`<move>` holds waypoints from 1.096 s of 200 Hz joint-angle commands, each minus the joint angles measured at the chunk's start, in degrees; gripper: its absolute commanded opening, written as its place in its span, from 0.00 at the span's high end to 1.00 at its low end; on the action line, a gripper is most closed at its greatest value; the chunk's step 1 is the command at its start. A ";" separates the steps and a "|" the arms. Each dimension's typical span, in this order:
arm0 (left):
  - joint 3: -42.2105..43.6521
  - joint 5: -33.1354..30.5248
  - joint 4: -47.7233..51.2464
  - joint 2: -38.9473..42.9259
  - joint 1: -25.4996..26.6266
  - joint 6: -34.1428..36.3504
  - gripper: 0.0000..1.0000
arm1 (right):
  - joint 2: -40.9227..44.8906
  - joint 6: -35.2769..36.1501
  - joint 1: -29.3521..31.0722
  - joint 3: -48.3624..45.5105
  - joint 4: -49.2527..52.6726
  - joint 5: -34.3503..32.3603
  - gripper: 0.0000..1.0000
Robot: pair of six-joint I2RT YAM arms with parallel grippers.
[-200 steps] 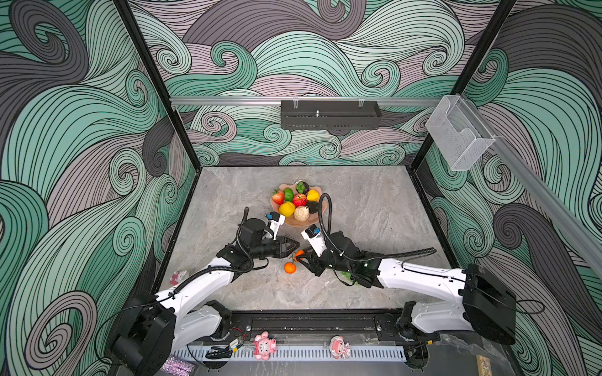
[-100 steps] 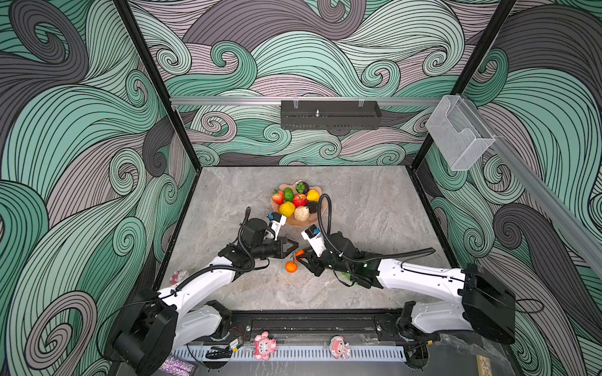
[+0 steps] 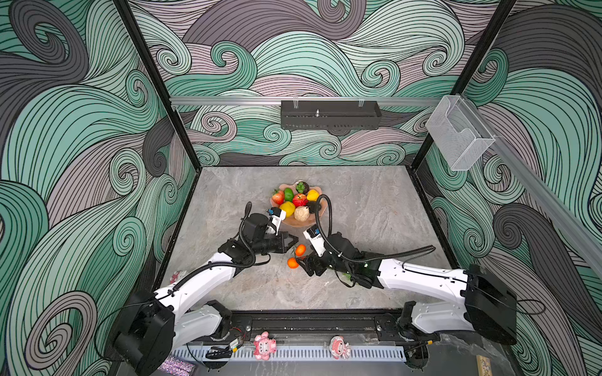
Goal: Place and organize the fake fruits in the fruit bowl
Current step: 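Carry the tomatoes to the pink bowl with the left gripper while right withdraws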
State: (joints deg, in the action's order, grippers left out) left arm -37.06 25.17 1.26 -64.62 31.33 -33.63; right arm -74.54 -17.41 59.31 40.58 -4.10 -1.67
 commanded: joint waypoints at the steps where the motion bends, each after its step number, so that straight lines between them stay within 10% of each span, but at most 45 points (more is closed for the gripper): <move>1: -6.00 -6.84 7.79 0.91 0.48 3.96 1.00 | 5.62 -0.49 0.22 1.94 4.92 -5.83 0.11; 100: -28.24 -31.15 14.40 -11.88 0.35 21.26 1.00 | 30.93 -1.98 -4.53 -18.63 3.42 -23.56 0.01; 219: -53.79 -27.50 12.64 -41.18 -0.04 51.04 1.00 | 38.82 -0.48 -6.41 -23.92 0.32 -21.77 0.01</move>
State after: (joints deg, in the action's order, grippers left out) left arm -85.84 -3.33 14.92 -102.00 31.29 9.02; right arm -37.50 -17.98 53.32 17.52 -2.63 -23.03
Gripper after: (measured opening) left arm 0.050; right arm 0.992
